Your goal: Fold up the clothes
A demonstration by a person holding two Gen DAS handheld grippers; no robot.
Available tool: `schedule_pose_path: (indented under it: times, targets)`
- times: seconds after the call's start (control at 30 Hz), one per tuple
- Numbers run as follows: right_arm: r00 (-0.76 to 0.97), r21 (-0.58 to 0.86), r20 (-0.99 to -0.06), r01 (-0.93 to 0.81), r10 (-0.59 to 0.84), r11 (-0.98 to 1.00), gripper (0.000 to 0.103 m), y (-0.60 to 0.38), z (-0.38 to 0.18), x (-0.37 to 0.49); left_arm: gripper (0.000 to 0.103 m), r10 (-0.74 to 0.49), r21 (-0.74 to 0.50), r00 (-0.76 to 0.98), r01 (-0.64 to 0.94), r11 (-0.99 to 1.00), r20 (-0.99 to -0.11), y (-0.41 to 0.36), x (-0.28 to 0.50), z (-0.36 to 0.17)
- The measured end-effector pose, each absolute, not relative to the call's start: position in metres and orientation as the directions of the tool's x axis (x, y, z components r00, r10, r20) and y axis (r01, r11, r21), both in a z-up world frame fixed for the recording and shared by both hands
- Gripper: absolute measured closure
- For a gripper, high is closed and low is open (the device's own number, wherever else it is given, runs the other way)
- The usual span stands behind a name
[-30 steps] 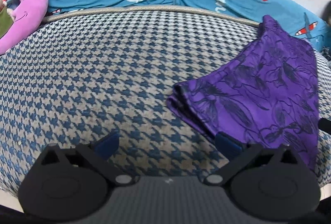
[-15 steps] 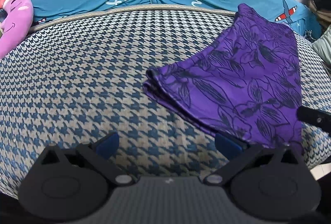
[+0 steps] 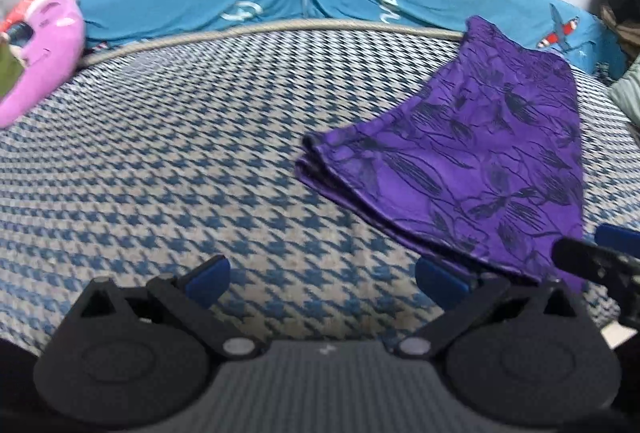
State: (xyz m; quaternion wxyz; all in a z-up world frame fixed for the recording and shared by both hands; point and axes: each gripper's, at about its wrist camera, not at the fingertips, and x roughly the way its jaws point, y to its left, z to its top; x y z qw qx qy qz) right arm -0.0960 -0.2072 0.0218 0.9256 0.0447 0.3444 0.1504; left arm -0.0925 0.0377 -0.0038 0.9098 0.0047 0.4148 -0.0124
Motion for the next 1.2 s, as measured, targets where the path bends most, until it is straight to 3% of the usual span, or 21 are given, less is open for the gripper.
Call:
schedule_pose_path:
  times: [0.2, 0.8, 1.2]
  targets:
    - [0.716, 0.152, -0.616, -0.301, 0.328, 0.942, 0.032, -0.195, 0.025, -0.103, 0.0, 0.039, 0.03, 0.651, -0.025, 0.999, -0.758, 0.048, -0.086, 0.002]
    - [0.688, 0.127, -0.616, -0.393, 0.384, 0.91, 0.03, -0.169, 0.03, -0.102, 0.0, -0.048, 0.002, 0.646, 0.076, 0.997, -0.761, 0.058, -0.047, 0.032]
    - [0.665, 0.104, -0.66, -0.38, 0.349, 0.919, 0.03, -0.165, 0.021, -0.1, 0.0, -0.021, 0.01, 0.627, 0.046, 0.999, -0.779, 0.062, -0.049, 0.017]
